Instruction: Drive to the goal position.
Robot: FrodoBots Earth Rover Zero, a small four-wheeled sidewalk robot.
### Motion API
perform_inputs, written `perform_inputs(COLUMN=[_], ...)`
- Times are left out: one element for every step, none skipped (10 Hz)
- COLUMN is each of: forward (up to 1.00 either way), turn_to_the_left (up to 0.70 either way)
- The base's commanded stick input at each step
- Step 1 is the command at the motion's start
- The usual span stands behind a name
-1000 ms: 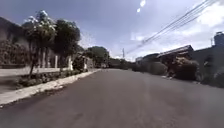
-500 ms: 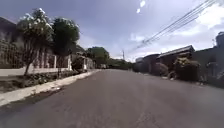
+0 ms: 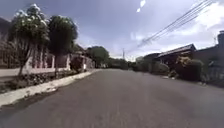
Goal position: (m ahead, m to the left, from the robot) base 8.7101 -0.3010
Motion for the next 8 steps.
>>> perform_inputs(forward=[0.45,0.45,0.45,0.45,0.45,0.45,0.45,0.45], turn_to_the_left=[0.0,0.0,0.0,0.0,0.0,0.0,0.0,0.0])
